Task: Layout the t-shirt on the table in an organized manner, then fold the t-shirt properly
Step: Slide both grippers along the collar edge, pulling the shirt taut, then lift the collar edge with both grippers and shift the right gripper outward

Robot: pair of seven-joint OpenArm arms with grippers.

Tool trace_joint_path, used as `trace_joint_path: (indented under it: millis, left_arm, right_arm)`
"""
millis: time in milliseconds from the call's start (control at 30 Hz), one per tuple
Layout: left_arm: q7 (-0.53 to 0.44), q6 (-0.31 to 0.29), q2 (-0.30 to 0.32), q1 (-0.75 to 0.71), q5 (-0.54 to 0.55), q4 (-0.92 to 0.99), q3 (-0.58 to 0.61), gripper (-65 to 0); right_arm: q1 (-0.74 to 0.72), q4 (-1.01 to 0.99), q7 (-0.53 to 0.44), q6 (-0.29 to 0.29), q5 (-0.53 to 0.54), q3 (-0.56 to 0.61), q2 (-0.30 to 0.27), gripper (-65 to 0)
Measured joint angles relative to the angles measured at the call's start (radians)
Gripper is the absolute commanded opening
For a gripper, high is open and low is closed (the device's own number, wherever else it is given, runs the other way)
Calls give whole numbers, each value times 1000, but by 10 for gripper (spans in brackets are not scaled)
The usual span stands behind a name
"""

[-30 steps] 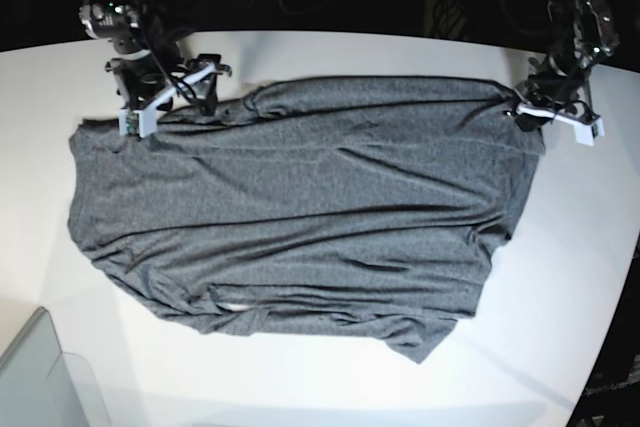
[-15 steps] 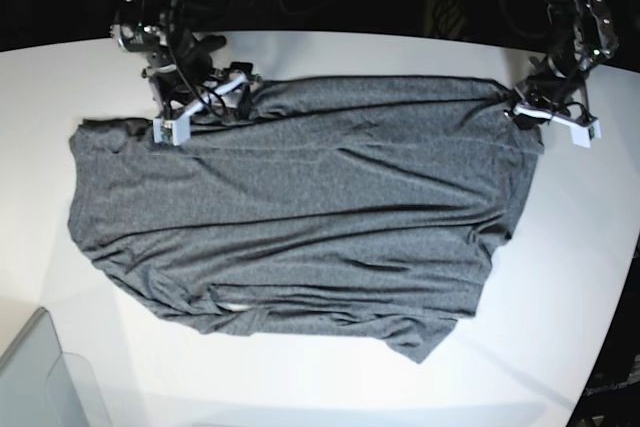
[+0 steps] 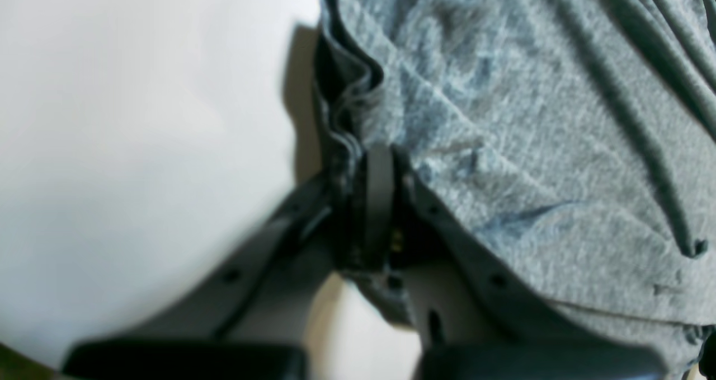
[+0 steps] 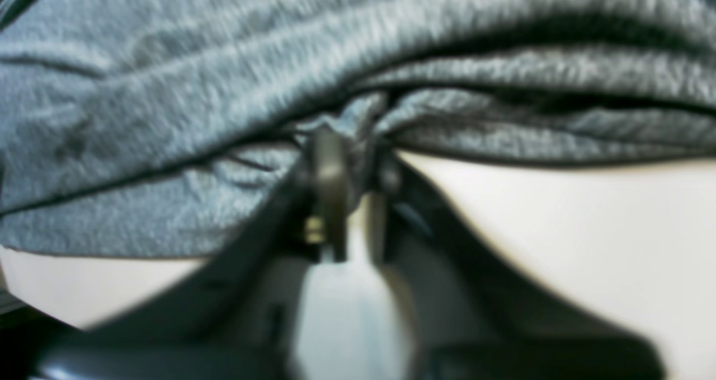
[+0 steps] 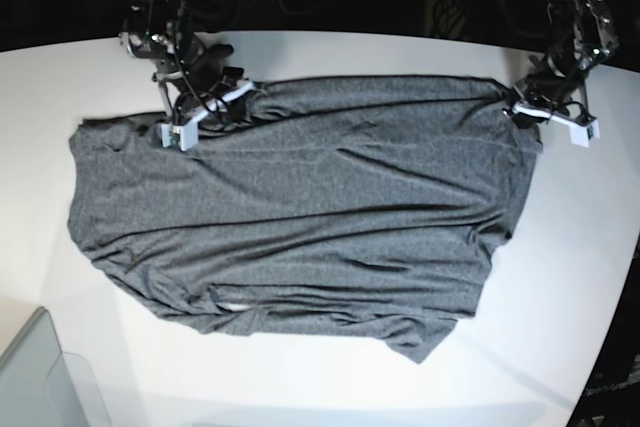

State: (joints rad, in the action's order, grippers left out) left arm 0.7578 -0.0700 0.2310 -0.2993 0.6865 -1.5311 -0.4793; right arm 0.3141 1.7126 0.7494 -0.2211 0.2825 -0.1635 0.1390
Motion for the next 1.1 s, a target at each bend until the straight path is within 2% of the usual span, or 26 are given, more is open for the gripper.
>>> trace_joint_path:
  millis: [233,333,433,1100]
  left_arm:
    - [28,3,-17,-5,-2,-101,-84,-649]
    - [104,2,-22,-4,-2,-125,-127,-649]
    - [120,2,-23,-4,-2,-160,-154,-649]
    - [129,-2,-24,-50,2,-174,-166,-649]
  right_arm:
    - [80,121,35,0,-14,-6,0,-650]
    - [85,167,35,0,-12,-5,1,-650]
    - [93,187,29,-1,-12,-5,3,-650]
    - [237,227,26,-3,-5,-8,3,-650]
